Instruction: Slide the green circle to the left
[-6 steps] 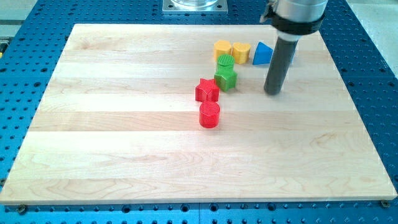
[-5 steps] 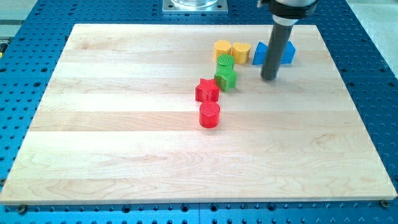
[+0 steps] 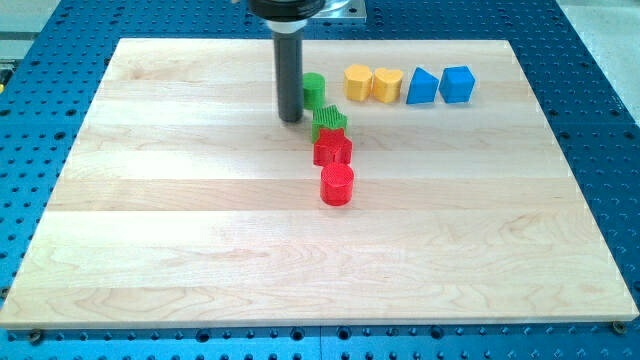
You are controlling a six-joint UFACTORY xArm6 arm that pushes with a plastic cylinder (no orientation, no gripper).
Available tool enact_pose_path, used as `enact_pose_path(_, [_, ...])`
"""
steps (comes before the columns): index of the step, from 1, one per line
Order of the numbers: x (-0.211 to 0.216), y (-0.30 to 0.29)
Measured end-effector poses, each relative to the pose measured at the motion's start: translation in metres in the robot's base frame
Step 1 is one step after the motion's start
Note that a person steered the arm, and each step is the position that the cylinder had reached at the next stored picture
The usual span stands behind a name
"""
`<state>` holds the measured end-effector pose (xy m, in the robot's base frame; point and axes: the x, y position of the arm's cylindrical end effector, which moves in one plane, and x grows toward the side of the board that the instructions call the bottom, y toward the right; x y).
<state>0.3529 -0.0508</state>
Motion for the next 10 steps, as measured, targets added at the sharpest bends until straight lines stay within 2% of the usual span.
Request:
enact_pose_path(1, [0.018,-0.050])
enact_pose_path(2, [0.033,-0.046])
enact_pose_path(3, [0.036,0.009])
enact_pose_path(4, [0.043,0.028])
enact_pose_path(5, [0.044,0.011])
enact_pose_path(6, [0.082,-0.052])
enact_pose_path(7, [0.149,-0.064])
enact_pose_path(8, [0.229,-0.018])
enact_pose_path(9, [0.263,0.052])
enact_pose_path(10, [0.242,0.131])
